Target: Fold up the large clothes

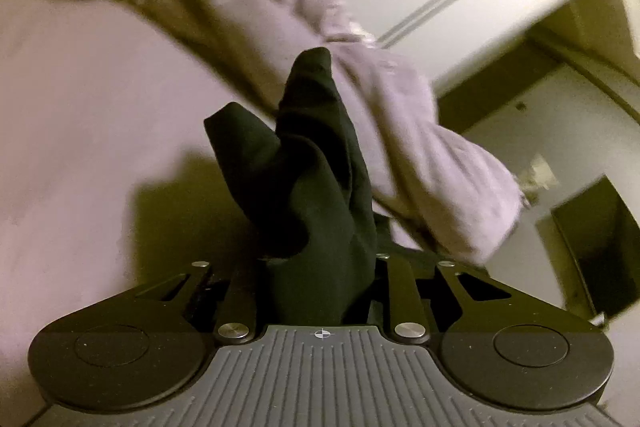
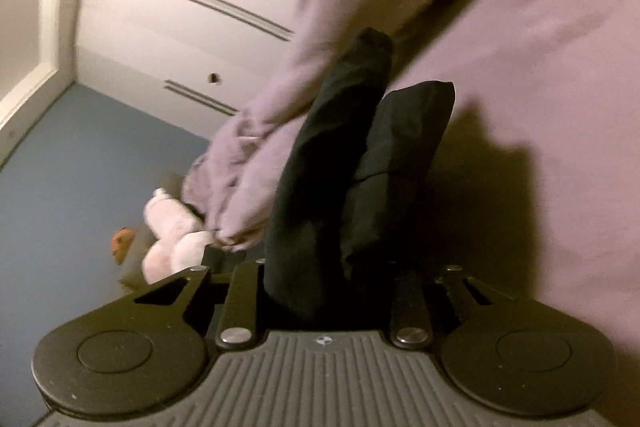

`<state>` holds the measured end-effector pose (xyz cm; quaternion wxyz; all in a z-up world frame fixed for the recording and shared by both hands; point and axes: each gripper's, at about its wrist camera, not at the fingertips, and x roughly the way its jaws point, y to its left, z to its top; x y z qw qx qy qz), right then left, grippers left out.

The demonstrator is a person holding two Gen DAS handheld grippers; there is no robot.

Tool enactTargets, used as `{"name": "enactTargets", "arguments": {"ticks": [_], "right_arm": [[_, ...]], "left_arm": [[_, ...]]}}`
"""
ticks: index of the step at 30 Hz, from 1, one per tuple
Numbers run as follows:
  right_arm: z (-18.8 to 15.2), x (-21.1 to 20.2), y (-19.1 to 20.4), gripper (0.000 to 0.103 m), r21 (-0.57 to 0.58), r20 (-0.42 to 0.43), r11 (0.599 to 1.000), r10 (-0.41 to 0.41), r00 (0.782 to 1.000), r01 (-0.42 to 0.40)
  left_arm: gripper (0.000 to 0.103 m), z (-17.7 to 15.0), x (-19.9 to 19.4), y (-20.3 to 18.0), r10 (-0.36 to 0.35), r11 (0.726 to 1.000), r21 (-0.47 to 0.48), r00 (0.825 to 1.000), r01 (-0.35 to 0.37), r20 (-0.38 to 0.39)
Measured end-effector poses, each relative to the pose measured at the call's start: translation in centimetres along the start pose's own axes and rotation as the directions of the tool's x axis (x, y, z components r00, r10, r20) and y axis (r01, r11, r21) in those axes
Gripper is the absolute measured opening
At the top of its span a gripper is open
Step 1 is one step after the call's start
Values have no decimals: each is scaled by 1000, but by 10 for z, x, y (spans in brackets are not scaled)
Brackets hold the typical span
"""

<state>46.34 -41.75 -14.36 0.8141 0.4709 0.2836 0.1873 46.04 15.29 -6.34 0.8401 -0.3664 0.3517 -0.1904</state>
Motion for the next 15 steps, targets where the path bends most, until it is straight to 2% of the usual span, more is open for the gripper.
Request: {"name": "enactTargets", "arguments": {"ticks": [4, 7, 9, 13, 15], "right_arm": [[-12, -15, 33, 24, -10, -27, 999, 50, 998, -51], [-29, -41, 46, 23, 6, -47, 996, 86, 995, -85], [-43, -59, 48, 23, 17, -54, 995, 97, 994, -97], [-74, -94, 36, 23, 76, -67, 996, 60, 996, -55], [-94, -108, 26, 24, 131, -78, 991, 37, 996, -26]], "left_arm": [[25, 0, -34, -34, -22, 998, 64, 1000, 23, -10], [25, -8, -65, -38, -25, 996, 83, 999, 27, -21], [25, -22, -84, -29, -9, 998, 68, 999, 12, -42], [26, -55, -115, 8, 14, 999, -42, 995, -18, -95], [27, -77, -124, 28, 23, 997, -67, 994, -30, -105]]}}
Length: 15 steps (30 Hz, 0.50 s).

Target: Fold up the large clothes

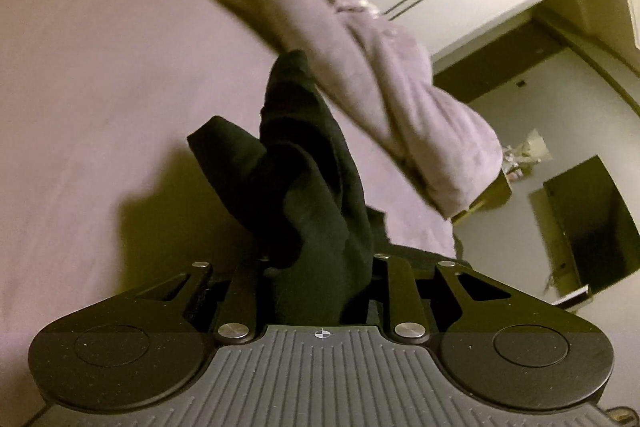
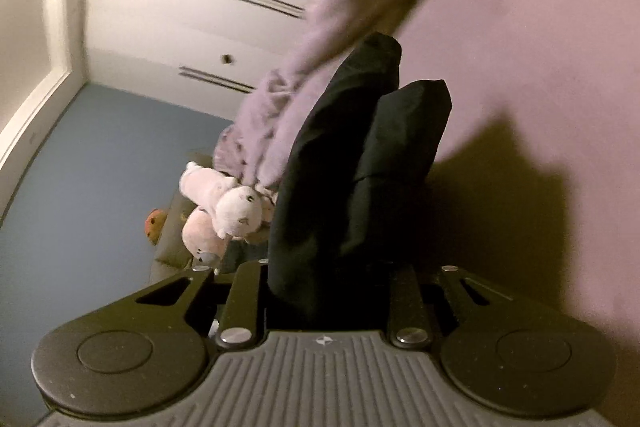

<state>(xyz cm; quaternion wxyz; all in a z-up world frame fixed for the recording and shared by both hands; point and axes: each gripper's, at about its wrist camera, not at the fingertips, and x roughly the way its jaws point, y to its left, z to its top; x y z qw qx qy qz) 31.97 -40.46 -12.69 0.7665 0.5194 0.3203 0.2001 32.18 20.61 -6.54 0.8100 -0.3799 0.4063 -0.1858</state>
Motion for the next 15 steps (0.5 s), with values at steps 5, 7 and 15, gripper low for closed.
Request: {"name": "enactTargets", "arguments": {"ticks": [5, 7, 15], "right_arm": [[-23, -8, -14, 34, -19, -3, 977, -212, 977, 212], [-25, -16, -7, 39, -68, 69, 935, -344, 936, 349], [-77, 8, 89, 41, -350, 485, 690, -445, 753, 633]], "left_arm": [[37, -25, 10, 41, 148, 989, -5, 989, -148, -31], [42, -29, 9, 51, 158, 987, -24, 987, -158, -10], [57, -41, 22, 77, 184, 981, -66, 983, -182, 11]]}}
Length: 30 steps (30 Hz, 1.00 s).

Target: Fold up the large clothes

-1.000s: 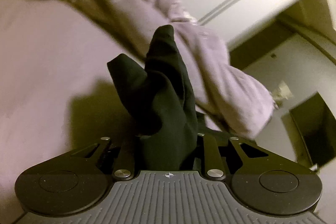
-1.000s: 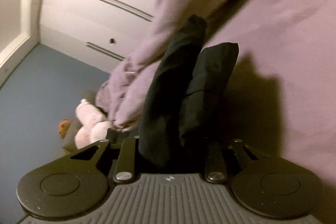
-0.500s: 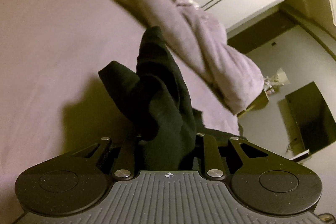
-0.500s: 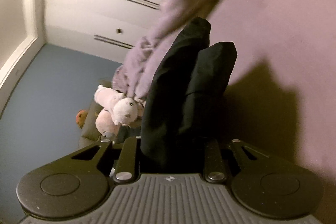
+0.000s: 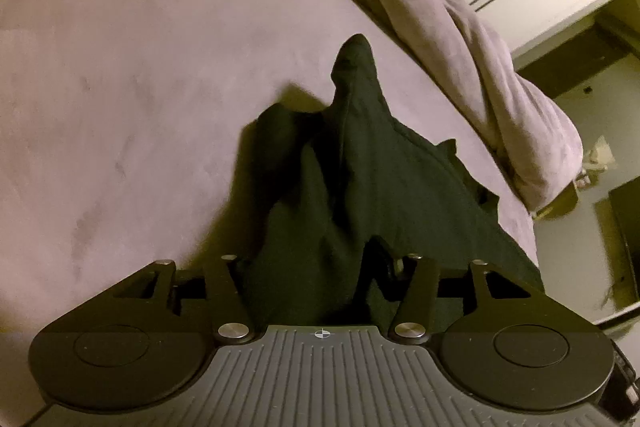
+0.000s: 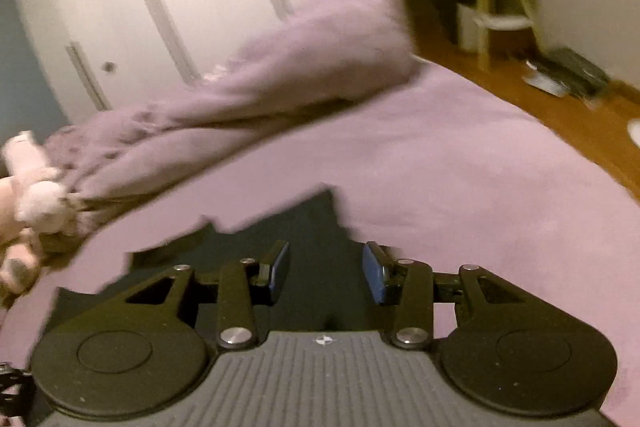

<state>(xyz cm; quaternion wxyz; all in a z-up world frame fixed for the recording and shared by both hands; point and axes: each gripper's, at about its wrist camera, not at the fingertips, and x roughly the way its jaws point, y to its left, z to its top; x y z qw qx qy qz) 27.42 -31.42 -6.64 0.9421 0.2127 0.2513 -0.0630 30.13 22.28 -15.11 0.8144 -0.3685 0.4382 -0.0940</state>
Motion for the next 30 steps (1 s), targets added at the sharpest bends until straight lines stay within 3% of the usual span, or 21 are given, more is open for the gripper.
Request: {"name": "enactTargets", "arguments": {"ticks": [4, 6, 10, 17, 19, 22, 25, 28, 30], "right_arm": [[-39, 29, 87, 23, -166, -81, 977, 124, 989, -136], [-67, 53, 129, 23, -234, -131, 954, 162, 978, -189], [-119, 80, 159, 21, -313, -172, 937, 107, 979, -157], [-146, 95, 158, 19, -402, -142, 910, 45, 989, -99], [-149, 79, 163, 20, -435, -124, 897, 20, 992, -73], [-150, 60, 163, 19, -380, -97, 922, 36, 995, -71], [-173, 53, 161, 19, -437, -73, 898, 20, 997, -50], [-173, 60, 162, 19, -486, -117, 871, 14, 993, -69], [-155, 60, 161, 19, -450, -178, 887, 26, 984, -105]], "left_arm": [[54, -2, 6, 3, -22, 998, -50, 1000, 23, 20], [47, -4, 6, 5, -29, 998, -54, 999, 30, 22], [39, -3, 4, 5, -57, 997, -53, 998, 59, 24], [35, -3, -3, -14, -49, 999, 0, 998, 49, 49], [34, -3, -6, -18, -41, 999, 9, 998, 41, 50], [34, -3, -7, -17, -44, 999, -5, 998, 44, 45], [34, -2, -6, -20, -36, 999, -16, 999, 36, 36], [33, -1, -12, -34, -14, 1000, 14, 999, 13, 48], [32, 1, -18, -44, -22, 1000, 23, 998, 21, 52]]}}
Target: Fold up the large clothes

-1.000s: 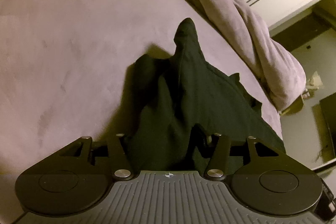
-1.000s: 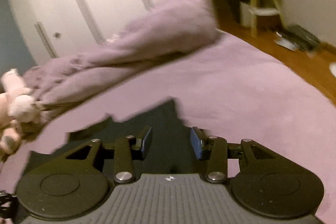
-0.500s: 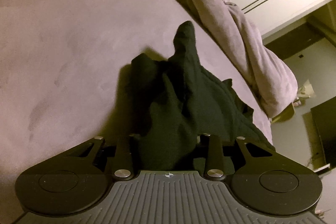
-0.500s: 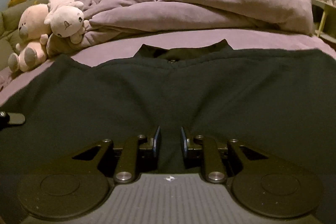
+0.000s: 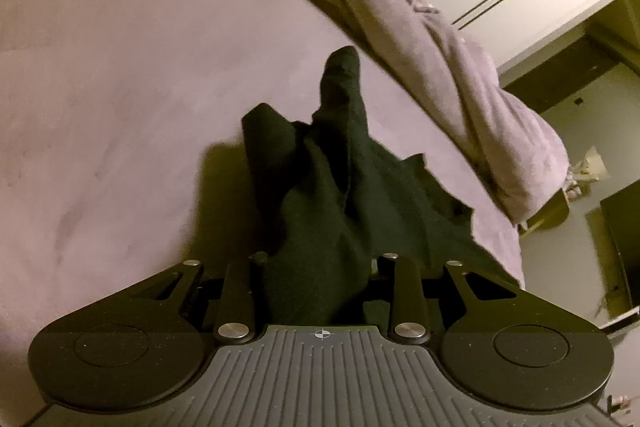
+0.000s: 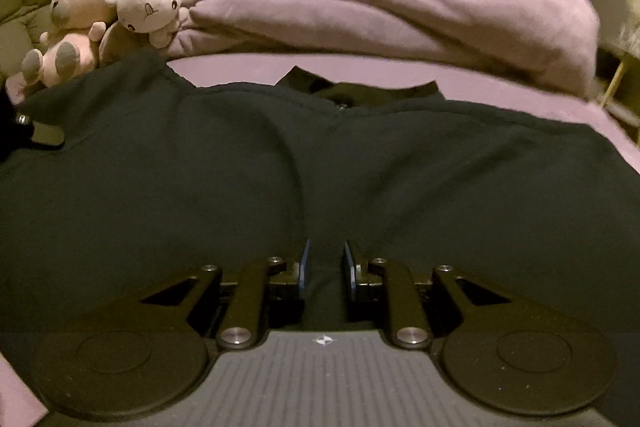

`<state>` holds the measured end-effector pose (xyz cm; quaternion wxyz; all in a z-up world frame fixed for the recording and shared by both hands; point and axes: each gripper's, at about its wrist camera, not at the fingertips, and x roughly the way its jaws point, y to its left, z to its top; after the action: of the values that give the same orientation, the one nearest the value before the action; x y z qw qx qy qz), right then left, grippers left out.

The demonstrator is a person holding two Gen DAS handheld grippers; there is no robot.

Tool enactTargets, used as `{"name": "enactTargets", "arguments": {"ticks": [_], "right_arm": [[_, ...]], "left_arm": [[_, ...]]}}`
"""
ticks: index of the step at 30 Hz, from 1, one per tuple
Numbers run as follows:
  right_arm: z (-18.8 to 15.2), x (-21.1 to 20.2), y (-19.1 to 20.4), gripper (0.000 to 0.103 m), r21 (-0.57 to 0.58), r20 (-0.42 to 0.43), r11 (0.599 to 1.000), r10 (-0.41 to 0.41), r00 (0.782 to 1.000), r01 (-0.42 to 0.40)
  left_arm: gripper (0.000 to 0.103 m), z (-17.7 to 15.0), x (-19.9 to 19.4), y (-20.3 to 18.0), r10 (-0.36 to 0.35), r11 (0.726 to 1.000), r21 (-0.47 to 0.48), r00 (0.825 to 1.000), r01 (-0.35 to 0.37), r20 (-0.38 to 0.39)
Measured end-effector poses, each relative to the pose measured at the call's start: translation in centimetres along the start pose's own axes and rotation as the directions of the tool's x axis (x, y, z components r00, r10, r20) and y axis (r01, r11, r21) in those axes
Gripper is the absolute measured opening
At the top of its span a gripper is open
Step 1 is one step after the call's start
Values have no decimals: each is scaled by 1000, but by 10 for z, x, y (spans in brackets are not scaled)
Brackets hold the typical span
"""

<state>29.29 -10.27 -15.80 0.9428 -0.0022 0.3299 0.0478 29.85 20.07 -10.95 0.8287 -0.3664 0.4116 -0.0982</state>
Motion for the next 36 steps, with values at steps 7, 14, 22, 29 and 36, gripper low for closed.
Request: {"name": "enactTargets", "arguments": {"ticks": [7, 14, 22, 29, 36], "right_arm": [[0, -57, -74, 19, 288, 107, 956, 20, 994, -50], [-13, -98, -145, 19, 452, 161, 892, -86, 983, 4], [-35, -127, -189, 20, 493, 157, 869, -117, 981, 25], [-46, -144, -216, 20, 486, 148, 874, -71, 986, -10], [-31, -155, -215, 31, 469, 154, 878, 26, 988, -96]], "left_arm": [[30, -4, -23, -60, -125, 992, -8, 992, 125, -14], [30, -65, 0, -188, -175, 951, 249, 983, 185, -61], [30, -205, 93, -260, 25, 791, 612, 999, 9, -47], [64, -271, 84, -276, 8, 566, 818, 993, -98, 114], [70, -242, -13, -276, -113, 667, 725, 985, 175, -133]]}}
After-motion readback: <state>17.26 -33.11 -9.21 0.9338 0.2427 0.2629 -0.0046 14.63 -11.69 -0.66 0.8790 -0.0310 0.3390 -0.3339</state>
